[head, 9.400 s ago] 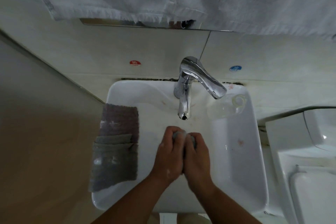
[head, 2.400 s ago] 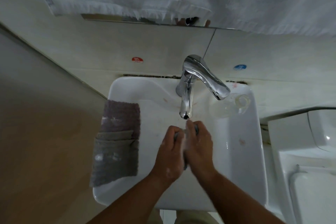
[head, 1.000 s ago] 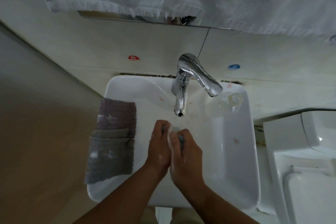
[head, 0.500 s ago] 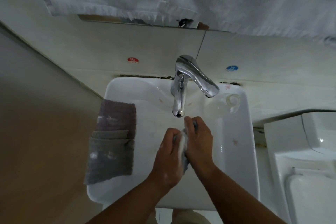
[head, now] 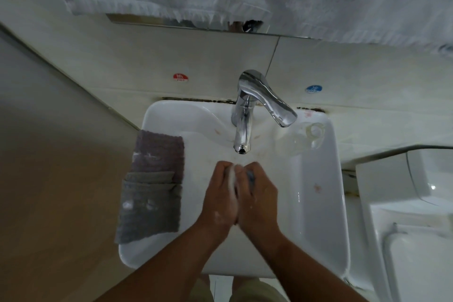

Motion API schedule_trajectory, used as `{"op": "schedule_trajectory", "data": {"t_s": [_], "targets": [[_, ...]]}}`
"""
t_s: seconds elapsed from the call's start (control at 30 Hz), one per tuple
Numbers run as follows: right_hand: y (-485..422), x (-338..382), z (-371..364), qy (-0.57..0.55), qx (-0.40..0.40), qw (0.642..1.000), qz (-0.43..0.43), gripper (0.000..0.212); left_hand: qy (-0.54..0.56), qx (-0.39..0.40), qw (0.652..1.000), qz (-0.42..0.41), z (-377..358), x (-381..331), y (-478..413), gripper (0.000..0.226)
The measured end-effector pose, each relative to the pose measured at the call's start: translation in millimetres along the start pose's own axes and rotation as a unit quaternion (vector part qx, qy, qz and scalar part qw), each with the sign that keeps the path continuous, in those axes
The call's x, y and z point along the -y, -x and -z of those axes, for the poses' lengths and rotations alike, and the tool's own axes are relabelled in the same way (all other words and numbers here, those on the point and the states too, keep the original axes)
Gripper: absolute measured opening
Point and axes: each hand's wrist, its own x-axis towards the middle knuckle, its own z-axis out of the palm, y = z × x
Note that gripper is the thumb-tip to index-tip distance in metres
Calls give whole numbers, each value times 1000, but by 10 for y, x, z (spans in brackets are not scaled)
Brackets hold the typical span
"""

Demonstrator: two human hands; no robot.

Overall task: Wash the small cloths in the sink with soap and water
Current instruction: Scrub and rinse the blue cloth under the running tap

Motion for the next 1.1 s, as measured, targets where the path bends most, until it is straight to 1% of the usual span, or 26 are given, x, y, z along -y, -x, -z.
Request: {"op": "schedule_trajectory", "data": {"t_s": [0.03,0.07,0.13,0.17,0.23,0.27,0.3,0.37,0.43,0.47,0.53,0.6,0.67,0.77,0.83,0.9,0.93,1.0,1.03,1.07,1.1], "targets": [[-188,-60,32,10,-24,999,-35,31,-1,17,1000,4,-35,-14,93,23],[-347,-66,84,4,-37,997,-69,35,-26,32,999,-2,-70,6,165,21],[-389,-47,115,-9,-40,995,-91,38,-62,44,996,-46,-77,38,187,16],[-269,3,83,-5,-31,997,-76,37,-57,27,997,-47,-52,21,119,15],[82,109,-6,-6,7,1000,-18,31,-25,-14,999,-19,28,-24,-47,16],[154,110,-28,-10,15,1000,3,28,-7,-18,1000,-8,46,-36,-81,18],[101,70,-27,-4,11,1000,2,29,0,-14,1000,-5,35,-45,-44,21],[-240,-64,31,17,-26,998,-49,35,-12,15,1000,-13,-38,-9,109,24],[-411,-110,79,16,-36,996,-76,38,-34,49,998,-34,-59,30,211,25],[-341,-91,54,20,-30,997,-71,37,-37,43,998,-36,-32,25,177,26],[-16,-2,-56,23,3,999,-26,29,-29,7,999,-19,45,36,18,27],[164,-10,-118,19,20,999,17,26,19,0,1000,14,88,46,-38,18],[-37,-97,-84,37,-8,999,13,31,34,29,999,23,56,78,41,18],[-424,-147,46,71,-15,997,-7,36,7,64,998,-13,56,105,111,17],[-525,-183,129,80,-22,996,-18,36,17,56,998,-6,130,51,42,21],[-559,-214,233,41,-46,996,-68,38,57,7,998,13,225,39,-59,22],[-552,-221,270,-1,-58,993,-104,40,70,-21,997,18,275,58,-100,22],[-498,-202,285,-94,-67,978,-171,45,53,-57,997,17,319,133,-168,22],[-447,-173,262,-119,-61,973,-187,46,50,-67,996,19,303,168,-177,21],[-388,-134,228,-125,-47,974,-183,45,52,-71,996,21,267,183,-174,20],[-320,-98,179,-118,-27,979,-162,42,46,-65,997,18,220,191,-167,19]]}}
